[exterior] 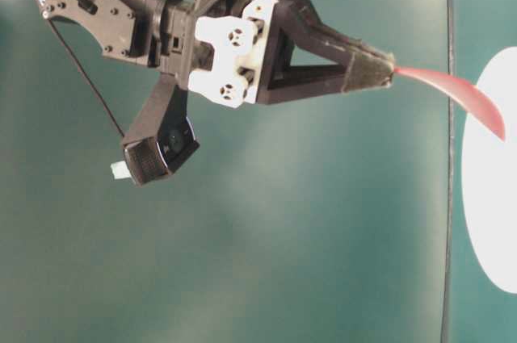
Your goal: Scoop the yellow hexagonal prism block from the bowl with a spoon using the right arm.
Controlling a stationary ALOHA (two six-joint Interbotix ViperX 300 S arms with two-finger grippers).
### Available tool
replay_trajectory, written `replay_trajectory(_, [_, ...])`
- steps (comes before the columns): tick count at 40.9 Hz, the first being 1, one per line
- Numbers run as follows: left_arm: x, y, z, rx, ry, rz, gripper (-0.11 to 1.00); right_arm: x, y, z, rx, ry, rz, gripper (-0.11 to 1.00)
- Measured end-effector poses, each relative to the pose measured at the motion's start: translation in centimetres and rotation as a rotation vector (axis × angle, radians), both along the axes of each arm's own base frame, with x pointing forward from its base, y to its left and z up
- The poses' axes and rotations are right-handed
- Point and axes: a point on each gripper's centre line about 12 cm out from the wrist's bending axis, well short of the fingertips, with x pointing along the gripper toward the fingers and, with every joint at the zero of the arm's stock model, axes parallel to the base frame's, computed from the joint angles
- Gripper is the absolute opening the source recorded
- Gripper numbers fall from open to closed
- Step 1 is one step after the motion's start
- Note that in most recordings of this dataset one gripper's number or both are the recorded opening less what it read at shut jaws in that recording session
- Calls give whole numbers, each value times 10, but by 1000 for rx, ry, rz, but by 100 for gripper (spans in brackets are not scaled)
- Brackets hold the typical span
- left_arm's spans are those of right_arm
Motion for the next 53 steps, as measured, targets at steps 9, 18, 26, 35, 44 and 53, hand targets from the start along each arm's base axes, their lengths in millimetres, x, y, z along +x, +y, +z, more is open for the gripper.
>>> replay_trajectory(9, [0,0,0,-3,0,0,-1,3,0,-9,3,27,2,23])
replay_trajectory(18, [0,0,1,-3,-3,0,-1,6,-1,-22,7,56,1,23])
replay_trajectory(26, [-1,0,1,-2,-5,0,-1,10,-1,-27,6,55,-1,23])
replay_trajectory(35, [-1,0,1,0,-6,0,-1,13,-1,-32,4,49,-1,23])
replay_trajectory(44, [-1,0,1,-2,-6,0,-1,14,-2,-38,5,63,-2,23])
replay_trajectory(53, [-1,0,1,-3,-6,0,-1,15,-2,-41,4,64,0,23])
